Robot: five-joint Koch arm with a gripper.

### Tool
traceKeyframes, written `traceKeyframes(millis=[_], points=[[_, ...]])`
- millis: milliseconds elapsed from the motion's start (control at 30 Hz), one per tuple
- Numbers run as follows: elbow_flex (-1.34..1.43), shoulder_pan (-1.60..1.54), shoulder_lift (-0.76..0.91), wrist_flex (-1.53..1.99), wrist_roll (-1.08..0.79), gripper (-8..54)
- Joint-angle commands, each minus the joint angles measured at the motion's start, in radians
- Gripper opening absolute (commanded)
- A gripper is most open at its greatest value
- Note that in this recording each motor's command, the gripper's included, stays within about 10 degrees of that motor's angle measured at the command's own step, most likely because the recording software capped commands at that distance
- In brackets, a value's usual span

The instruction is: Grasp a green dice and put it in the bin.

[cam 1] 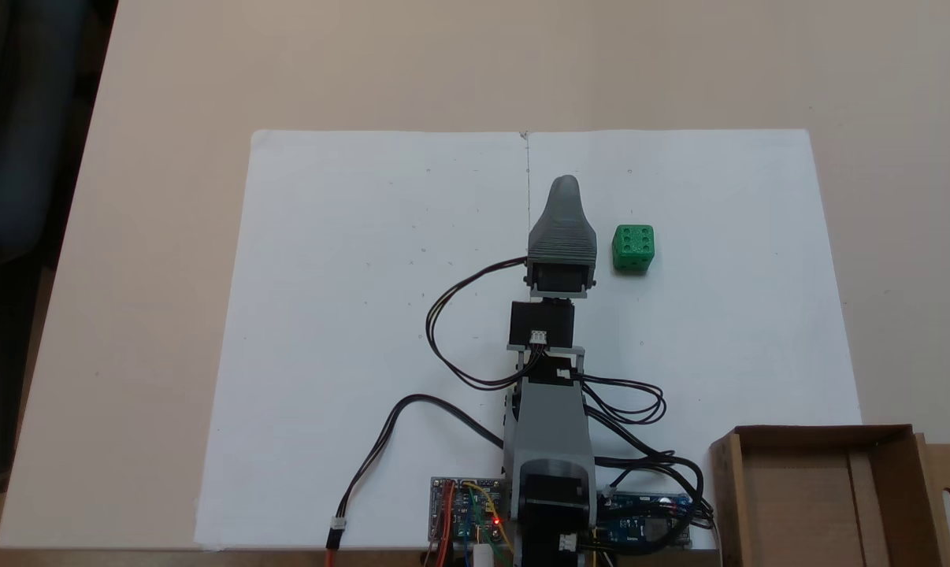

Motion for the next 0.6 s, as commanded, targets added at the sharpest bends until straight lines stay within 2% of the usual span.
traceKeyframes(millis=[0, 567], points=[[0.064, 0.003, 0.11, -0.02, -0.074, 45.8], [0.063, -0.072, 0.11, 0.034, -0.078, 41.4]])
